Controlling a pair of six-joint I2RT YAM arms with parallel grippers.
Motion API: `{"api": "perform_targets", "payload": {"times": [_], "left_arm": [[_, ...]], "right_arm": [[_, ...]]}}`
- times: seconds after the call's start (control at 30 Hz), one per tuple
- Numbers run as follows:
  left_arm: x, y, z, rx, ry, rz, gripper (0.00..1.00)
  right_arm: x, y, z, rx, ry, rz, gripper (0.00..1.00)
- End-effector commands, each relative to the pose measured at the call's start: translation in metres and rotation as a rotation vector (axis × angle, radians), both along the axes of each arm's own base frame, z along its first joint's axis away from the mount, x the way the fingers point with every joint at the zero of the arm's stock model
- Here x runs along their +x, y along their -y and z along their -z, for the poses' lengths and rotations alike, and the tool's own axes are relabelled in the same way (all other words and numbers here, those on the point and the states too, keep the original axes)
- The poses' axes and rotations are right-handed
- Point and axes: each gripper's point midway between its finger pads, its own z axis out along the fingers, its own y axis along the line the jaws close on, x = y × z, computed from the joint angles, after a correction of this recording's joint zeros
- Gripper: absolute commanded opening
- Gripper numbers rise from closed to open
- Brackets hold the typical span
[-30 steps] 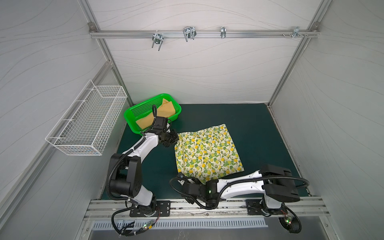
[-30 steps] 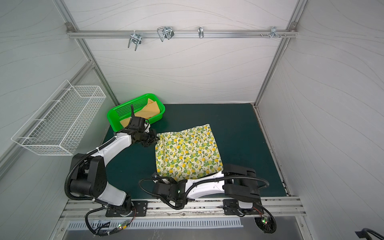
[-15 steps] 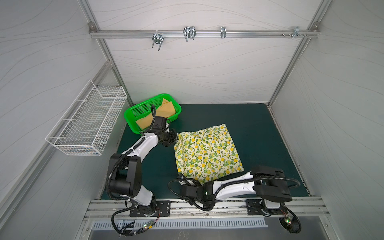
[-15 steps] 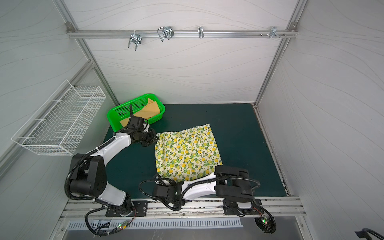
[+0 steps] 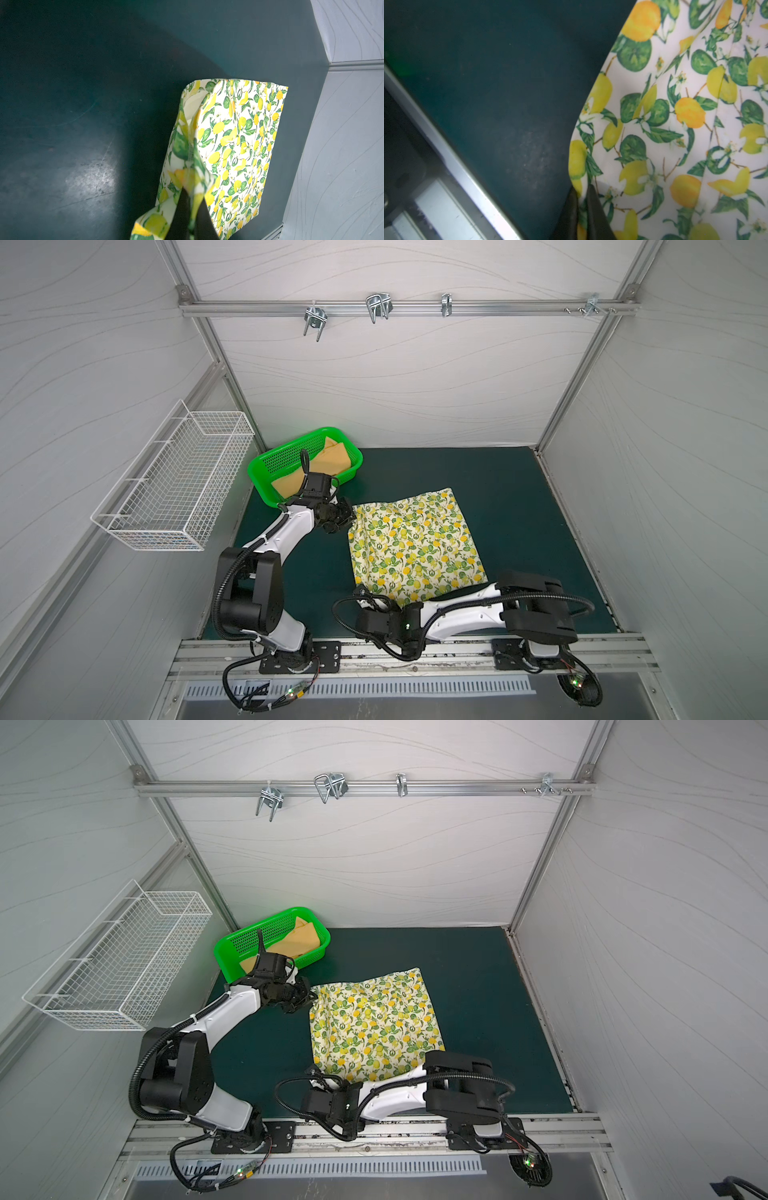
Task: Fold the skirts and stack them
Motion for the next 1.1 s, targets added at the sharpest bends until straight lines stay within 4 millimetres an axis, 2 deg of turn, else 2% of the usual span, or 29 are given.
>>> {"api": "perform_targets", "payload": {"times": [0.0,0.07,0.27,0.4,0.57,0.67,0.77,0.87,0.97,1.03,1.07], "left_arm": [[0.018,-0.002,-0.027,-0.017,0.087,-0.008,0.0],[0.018,-0.003,-0.029,-0.02,0.093,-0.012,0.0],[0.015,-0.015,-0.051,-0.03,0.131,-0.039,0.0],[0.011,-0.033,-0.075,-0.033,0.175,-0.087,0.0],[0.006,-0.062,-0.114,-0.055,0.253,-0.161,0.0],[0.001,-0.078,-0.145,-0.05,0.327,-0.206,0.0],[-0.006,-0.098,-0.187,-0.029,0.421,-0.255,0.0],[-0.012,-0.112,-0.233,-0.012,0.514,-0.291,0.0],[-0.016,-0.11,-0.281,-0.028,0.613,-0.289,0.0],[-0.015,-0.1,-0.312,-0.092,0.682,-0.263,0.0],[-0.013,-0.094,-0.322,-0.129,0.699,-0.246,0.0]], "right_arm": [[0.0,0.008,0.003,-0.03,-0.002,0.001,0.04],[-0.001,0.004,-0.007,-0.022,0.005,-0.032,0.0],[-0.007,-0.009,-0.048,-0.009,0.031,-0.142,0.0],[-0.012,-0.022,-0.083,0.041,0.034,-0.207,0.0],[-0.024,-0.046,-0.138,0.135,0.028,-0.305,0.0],[-0.029,-0.059,-0.181,0.212,0.043,-0.355,0.0],[-0.032,-0.065,-0.229,0.291,0.074,-0.399,0.0],[-0.031,-0.063,-0.282,0.398,0.098,-0.421,0.0],[-0.016,-0.049,-0.326,0.529,0.084,-0.409,0.0],[0.004,-0.032,-0.346,0.606,0.071,-0.367,0.0],[0.016,-0.024,-0.35,0.63,0.062,-0.34,0.0]]}}
